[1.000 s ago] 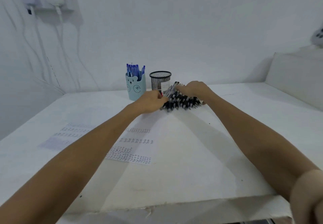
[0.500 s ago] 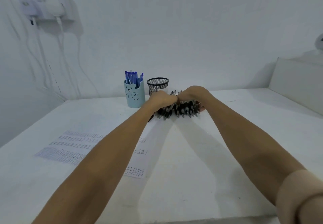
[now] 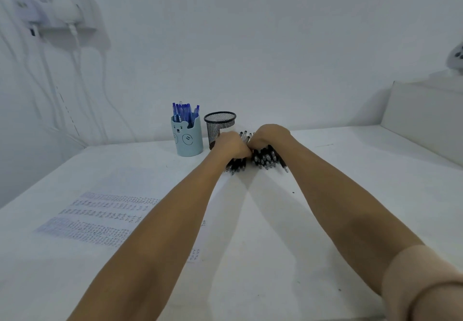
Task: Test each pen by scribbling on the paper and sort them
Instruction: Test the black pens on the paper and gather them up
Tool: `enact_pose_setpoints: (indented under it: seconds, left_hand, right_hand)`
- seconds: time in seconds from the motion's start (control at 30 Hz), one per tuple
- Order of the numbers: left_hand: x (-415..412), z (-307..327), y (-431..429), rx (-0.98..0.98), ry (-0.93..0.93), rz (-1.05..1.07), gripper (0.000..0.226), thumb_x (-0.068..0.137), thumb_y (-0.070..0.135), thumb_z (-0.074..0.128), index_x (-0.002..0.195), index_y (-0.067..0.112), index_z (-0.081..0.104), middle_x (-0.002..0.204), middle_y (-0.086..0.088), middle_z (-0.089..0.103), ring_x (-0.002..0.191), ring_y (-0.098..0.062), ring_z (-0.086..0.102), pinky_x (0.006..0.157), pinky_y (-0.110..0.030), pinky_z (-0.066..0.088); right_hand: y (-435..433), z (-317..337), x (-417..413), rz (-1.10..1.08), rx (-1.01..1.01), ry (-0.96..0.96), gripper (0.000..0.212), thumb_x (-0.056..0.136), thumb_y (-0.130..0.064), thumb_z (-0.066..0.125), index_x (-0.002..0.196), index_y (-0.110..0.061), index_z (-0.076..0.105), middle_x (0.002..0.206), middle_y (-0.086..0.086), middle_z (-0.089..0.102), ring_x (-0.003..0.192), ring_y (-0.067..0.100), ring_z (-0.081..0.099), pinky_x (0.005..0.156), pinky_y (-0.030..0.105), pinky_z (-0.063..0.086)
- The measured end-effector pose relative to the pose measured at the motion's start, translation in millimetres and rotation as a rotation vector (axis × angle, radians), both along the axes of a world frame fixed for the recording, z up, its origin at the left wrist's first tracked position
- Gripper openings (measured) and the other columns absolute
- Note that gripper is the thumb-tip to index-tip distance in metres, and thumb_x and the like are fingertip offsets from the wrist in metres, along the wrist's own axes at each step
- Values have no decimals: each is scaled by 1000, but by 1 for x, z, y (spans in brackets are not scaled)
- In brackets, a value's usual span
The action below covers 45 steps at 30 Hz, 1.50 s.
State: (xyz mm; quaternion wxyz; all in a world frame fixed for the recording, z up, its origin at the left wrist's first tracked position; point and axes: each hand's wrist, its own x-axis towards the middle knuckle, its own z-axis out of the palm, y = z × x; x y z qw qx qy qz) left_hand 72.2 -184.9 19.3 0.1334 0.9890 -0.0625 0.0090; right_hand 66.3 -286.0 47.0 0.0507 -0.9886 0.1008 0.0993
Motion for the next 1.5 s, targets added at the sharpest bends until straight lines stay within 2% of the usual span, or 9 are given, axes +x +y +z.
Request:
enact_pose_setpoints:
  seconds: [0.17,0.3,0.43,0.57,0.77,0.9,1.0,1.3,1.5]
  left_hand:
    - [-10,15,-9,93,50,-13,49,96,38,66,132,6,59,116,-10,62,112,-25,64,88,-30,52]
    - [-14,17,-11,140,51,-9,44,97,30,62,135,8,57,124,-9,65,114,-25,65,85,-30,51]
    - [-16,9,-10,214,13,-8,32,91,21,62,118,5,67,91,-6,64,92,-24,63,71,-28,47]
    - [-18,9,-4,154,6,-15,33,94,19,58,123,3,64,119,-12,67,114,-26,66,85,-30,53]
    - [-15,14,8,-231,114,-12,30,85,14,64,112,1,64,101,-12,60,86,-26,58,74,-32,52]
    - [-21,22,17,-561,144,-40,16,88,20,65,91,6,58,87,-9,56,74,-21,55,68,-31,50]
    - [-28,26,22,-746,36,-62,20,91,21,64,80,8,53,64,-4,50,56,-15,52,54,-26,40]
    - [-35,23,40,-1306,-451,-176,16,93,7,65,102,10,53,80,-10,66,67,-15,64,70,-34,60]
    - [-27,-4,32,-1250,-438,-169,25,97,16,70,115,8,56,90,-5,72,71,-10,72,64,-32,60]
  right_hand:
    - [0,1,2,4,-17,-61,14,87,-24,62,79,-13,57,86,4,58,74,21,56,61,31,46]
    - [-2,-4,0,21,-80,-157,24,89,-26,65,76,-14,49,83,2,53,90,24,56,76,29,51]
    - [-5,-8,2,47,-92,-228,21,86,-23,63,73,-14,50,77,1,51,88,24,57,79,27,54]
    - [-8,-13,-1,62,-111,-278,22,84,-20,64,72,-14,48,80,1,54,88,24,57,80,28,55]
    - [-12,-6,-4,12,81,-355,44,85,-41,73,109,-6,60,92,2,59,94,25,63,72,30,50]
    - [-14,-5,-13,-89,367,-497,39,83,-35,76,79,-8,49,75,1,52,70,18,56,51,26,38]
    - [-13,-5,-16,-69,596,-615,47,82,-32,77,105,-4,48,83,3,49,77,21,52,54,29,36]
    - [-2,-2,-48,119,1143,-1092,43,75,-16,74,108,-11,48,84,1,61,65,7,54,62,24,50]
    - [10,-28,-40,143,1237,-1099,48,77,-14,79,114,-14,49,90,-3,66,69,1,62,64,19,53]
